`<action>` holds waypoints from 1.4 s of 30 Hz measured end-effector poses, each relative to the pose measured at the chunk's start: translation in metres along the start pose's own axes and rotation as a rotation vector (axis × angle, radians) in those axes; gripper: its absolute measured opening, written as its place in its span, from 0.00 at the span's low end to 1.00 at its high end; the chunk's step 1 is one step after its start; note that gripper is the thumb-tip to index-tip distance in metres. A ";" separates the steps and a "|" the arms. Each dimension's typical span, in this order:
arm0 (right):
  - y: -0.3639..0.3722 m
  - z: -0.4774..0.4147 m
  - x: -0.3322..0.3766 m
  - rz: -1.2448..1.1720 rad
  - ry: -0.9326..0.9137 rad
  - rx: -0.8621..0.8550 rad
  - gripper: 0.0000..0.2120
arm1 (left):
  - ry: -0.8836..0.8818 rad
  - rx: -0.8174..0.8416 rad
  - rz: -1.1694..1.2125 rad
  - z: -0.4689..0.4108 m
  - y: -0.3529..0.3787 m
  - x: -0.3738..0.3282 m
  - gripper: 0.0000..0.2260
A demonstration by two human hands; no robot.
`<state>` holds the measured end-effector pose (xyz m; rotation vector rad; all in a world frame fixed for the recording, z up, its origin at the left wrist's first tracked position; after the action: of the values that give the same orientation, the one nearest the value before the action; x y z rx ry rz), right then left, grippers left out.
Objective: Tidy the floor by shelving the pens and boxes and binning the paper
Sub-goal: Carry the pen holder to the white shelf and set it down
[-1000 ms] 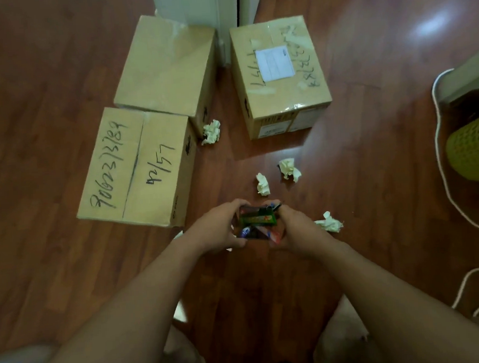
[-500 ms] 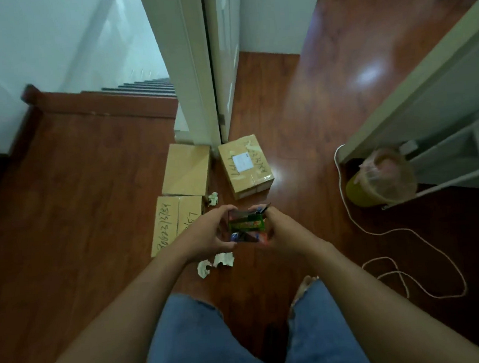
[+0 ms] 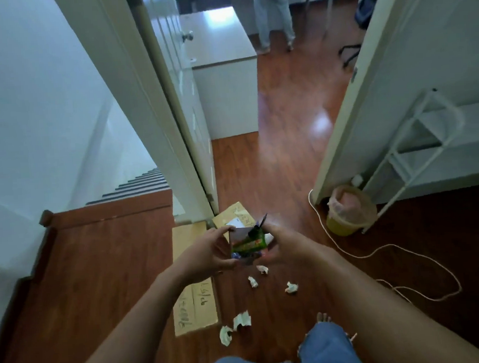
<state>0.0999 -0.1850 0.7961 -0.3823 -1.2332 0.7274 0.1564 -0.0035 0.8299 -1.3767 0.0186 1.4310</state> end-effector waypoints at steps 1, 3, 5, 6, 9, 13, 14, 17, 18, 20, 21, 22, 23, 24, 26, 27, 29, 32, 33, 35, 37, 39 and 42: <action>-0.010 0.002 -0.002 0.002 -0.010 -0.029 0.35 | 0.015 0.002 -0.003 -0.008 -0.001 -0.007 0.39; -0.038 0.021 -0.015 -0.022 0.029 -0.073 0.35 | 0.061 0.037 -0.039 -0.028 0.011 -0.032 0.39; -0.060 0.034 -0.033 -0.011 0.063 -0.108 0.36 | 0.087 0.070 -0.033 -0.045 0.022 -0.055 0.38; -0.070 0.041 -0.043 -0.012 0.084 -0.117 0.37 | 0.096 0.088 -0.031 -0.055 0.028 -0.067 0.38; -0.108 0.061 -0.079 -0.008 0.117 -0.149 0.34 | 0.156 0.114 -0.050 -0.092 0.049 -0.105 0.41; -0.166 0.088 -0.137 -0.034 0.188 -0.189 0.32 | 0.230 0.124 -0.072 -0.148 0.082 -0.167 0.43; -0.182 0.095 -0.151 -0.028 0.205 -0.211 0.33 | 0.245 0.131 -0.068 -0.160 0.091 -0.185 0.43; -0.227 0.120 -0.182 -0.029 0.222 -0.247 0.35 | 0.292 0.156 -0.043 -0.192 0.120 -0.235 0.41; -0.241 0.130 -0.193 -0.058 0.239 -0.246 0.36 | 0.302 0.168 -0.033 -0.202 0.130 -0.252 0.41; -0.270 0.147 -0.225 -0.128 0.274 -0.262 0.38 | 0.321 0.187 -0.018 -0.227 0.154 -0.284 0.41; -0.280 0.152 -0.236 -0.143 0.275 -0.283 0.37 | 0.324 0.193 -0.011 -0.235 0.160 -0.294 0.42; -0.292 0.158 -0.250 -0.167 0.283 -0.290 0.39 | 0.330 0.198 -0.002 -0.247 0.170 -0.310 0.42; -0.301 0.162 -0.263 -0.182 0.286 -0.303 0.42 | 0.331 0.205 0.006 -0.256 0.178 -0.321 0.41; -0.308 0.166 -0.276 -0.199 0.308 -0.298 0.44 | 0.340 0.205 0.013 -0.265 0.185 -0.333 0.41; -0.322 0.173 -0.297 -0.236 0.358 -0.316 0.45 | 0.354 0.215 0.027 -0.282 0.197 -0.353 0.39; -0.329 0.175 -0.310 -0.244 0.371 -0.338 0.44 | 0.359 0.225 0.029 -0.292 0.203 -0.361 0.38; -0.340 0.178 -0.325 -0.273 0.408 -0.364 0.42 | 0.358 0.256 0.012 -0.314 0.214 -0.369 0.37; -0.354 0.177 -0.347 -0.318 0.430 -0.382 0.36 | 0.373 0.318 0.004 -0.346 0.227 -0.382 0.38; -0.361 0.175 -0.353 -0.318 0.438 -0.401 0.36 | 0.386 0.334 0.015 -0.357 0.230 -0.389 0.39; -0.369 0.174 -0.369 -0.323 0.474 -0.443 0.38 | 0.410 0.368 0.034 -0.379 0.237 -0.403 0.39; -0.377 0.178 -0.380 -0.297 0.529 -0.494 0.39 | 0.443 0.407 0.005 -0.397 0.247 -0.416 0.37; -0.385 0.187 -0.385 -0.267 0.578 -0.526 0.42 | 0.469 0.434 -0.011 -0.410 0.258 -0.428 0.41; -0.399 0.200 -0.394 -0.269 0.622 -0.554 0.43 | 0.506 0.464 -0.037 -0.430 0.281 -0.440 0.42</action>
<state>-0.0312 -0.7654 0.8276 -0.8100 -0.8436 0.0017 0.1466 -0.6801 0.8267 -1.2968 0.6114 0.9355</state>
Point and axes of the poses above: each hand's wrist, its own z-axis away from the middle knuckle, its own y-axis out of the palm, x = y × z, the point moved 10 cm from there along -z, towards the middle knuckle, and after that the axes turned 5 degrees about z, right-handed, at the moved point
